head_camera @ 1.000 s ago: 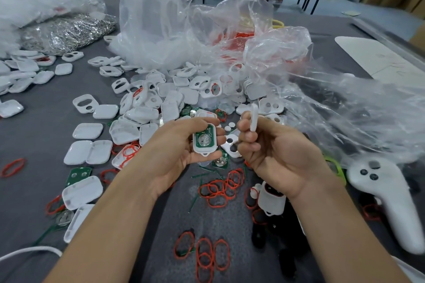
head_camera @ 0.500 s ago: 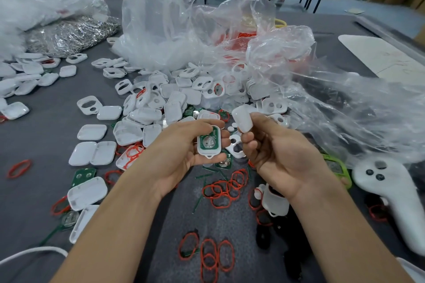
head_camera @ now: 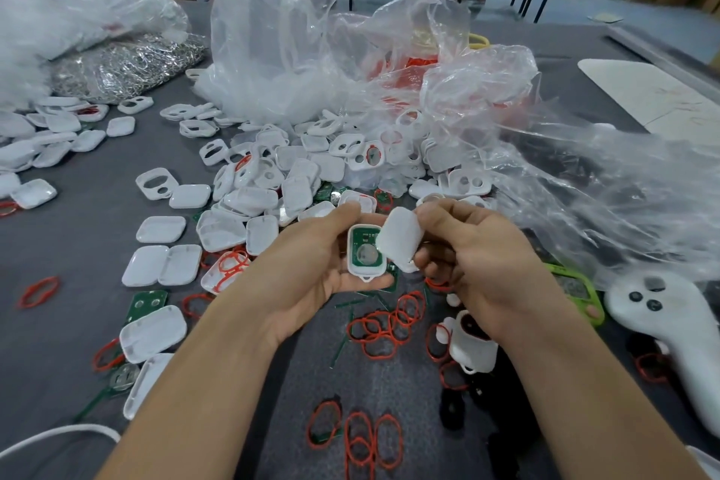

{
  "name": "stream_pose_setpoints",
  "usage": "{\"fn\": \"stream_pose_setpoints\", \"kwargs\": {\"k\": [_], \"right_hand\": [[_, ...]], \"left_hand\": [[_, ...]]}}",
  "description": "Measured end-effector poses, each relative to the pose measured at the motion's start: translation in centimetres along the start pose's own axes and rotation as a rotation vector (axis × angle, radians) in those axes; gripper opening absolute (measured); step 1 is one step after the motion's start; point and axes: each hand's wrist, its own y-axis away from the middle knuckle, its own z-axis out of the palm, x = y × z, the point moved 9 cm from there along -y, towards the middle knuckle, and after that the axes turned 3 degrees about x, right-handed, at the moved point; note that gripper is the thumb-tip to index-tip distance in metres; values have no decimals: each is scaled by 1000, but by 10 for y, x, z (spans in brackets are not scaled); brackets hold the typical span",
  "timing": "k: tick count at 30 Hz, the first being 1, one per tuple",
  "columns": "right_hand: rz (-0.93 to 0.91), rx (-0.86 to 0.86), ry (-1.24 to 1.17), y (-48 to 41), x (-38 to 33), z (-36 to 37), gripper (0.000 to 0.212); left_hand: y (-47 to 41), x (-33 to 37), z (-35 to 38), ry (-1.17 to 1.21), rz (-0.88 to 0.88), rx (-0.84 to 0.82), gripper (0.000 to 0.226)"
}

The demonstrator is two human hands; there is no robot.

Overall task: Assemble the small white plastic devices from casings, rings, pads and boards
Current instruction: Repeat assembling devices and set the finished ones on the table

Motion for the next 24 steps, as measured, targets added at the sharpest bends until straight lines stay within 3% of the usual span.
{"fn": "stream_pose_setpoints", "kwargs": {"k": [5, 9, 12, 19, 24], "right_hand": [[-223, 37, 348, 4, -11, 2, 18], [-452, 145, 685, 11, -23, 3, 13], [-644, 237, 854, 25, -36, 10, 11], [-769, 238, 955, 34, -37, 23, 10], [-748, 250, 919, 29, -33, 23, 9]], "left_hand": [[4, -9, 11, -11, -48, -60, 51], [6, -10, 13, -24, -42, -56, 28], [6, -10, 14, -32, -39, -66, 24], [5, -7, 17, 38, -10, -87, 28], [4, -6, 16, 12, 10, -80, 31]]}}
